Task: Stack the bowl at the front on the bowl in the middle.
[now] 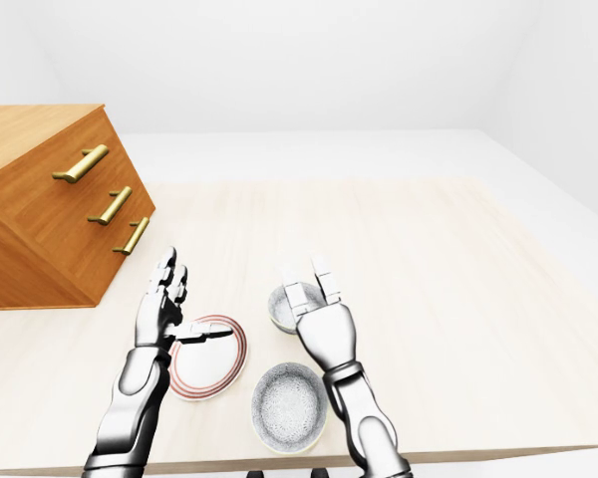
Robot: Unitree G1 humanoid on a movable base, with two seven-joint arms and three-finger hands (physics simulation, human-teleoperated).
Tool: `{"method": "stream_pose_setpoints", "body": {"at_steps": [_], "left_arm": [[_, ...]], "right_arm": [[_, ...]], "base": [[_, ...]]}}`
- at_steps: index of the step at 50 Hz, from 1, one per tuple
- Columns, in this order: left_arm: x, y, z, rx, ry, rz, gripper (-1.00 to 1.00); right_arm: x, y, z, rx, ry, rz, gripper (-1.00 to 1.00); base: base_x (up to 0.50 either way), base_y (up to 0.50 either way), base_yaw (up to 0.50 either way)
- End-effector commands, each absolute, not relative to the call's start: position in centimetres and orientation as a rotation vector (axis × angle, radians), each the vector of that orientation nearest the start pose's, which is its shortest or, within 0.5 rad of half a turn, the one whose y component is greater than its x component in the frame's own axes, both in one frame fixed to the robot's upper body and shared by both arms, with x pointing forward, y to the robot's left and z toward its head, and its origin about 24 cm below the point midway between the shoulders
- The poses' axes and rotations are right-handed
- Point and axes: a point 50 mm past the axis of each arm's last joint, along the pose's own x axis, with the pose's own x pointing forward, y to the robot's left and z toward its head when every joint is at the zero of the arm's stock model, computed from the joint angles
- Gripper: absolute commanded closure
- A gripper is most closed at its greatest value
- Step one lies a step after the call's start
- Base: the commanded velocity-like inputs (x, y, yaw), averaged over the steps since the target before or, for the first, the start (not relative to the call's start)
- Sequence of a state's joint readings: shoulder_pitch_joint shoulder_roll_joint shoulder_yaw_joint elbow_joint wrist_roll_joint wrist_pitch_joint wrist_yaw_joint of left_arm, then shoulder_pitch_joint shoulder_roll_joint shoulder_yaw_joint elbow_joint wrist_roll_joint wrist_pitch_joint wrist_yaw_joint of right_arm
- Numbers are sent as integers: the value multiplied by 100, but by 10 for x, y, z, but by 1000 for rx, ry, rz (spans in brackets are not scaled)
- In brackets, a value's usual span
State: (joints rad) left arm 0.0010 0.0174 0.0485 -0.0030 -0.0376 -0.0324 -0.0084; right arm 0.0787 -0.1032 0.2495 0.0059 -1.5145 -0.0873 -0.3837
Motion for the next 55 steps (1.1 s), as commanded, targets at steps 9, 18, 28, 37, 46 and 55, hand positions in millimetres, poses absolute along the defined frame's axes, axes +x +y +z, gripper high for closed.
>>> {"method": "stream_pose_setpoints", "body": {"at_steps": [9,18,28,37,46,55], "left_arm": [[254,164,46,-19,-35,42,-100],[253,164,45,-19,-34,41,-100],[253,163,46,-18,-34,40,-100],[253,163,46,-18,-34,39,-100],[253,163,44,-17,-34,38,-100],[252,162,45,-17,-33,37,-100]], "right_arm": [[228,-108,39,-1519,-448,24,-100],[228,-109,39,-1520,-449,21,-100],[228,-109,38,-1523,-450,18,-100],[229,-111,40,-1524,-448,9,-100],[230,-115,43,-1523,-442,-6,-100],[231,-118,48,-1521,-442,-23,-100]], "base": [[0,0,0],[0,0,0],[0,0,0],[0,0,0],[0,0,0],[0,0,0]]}}
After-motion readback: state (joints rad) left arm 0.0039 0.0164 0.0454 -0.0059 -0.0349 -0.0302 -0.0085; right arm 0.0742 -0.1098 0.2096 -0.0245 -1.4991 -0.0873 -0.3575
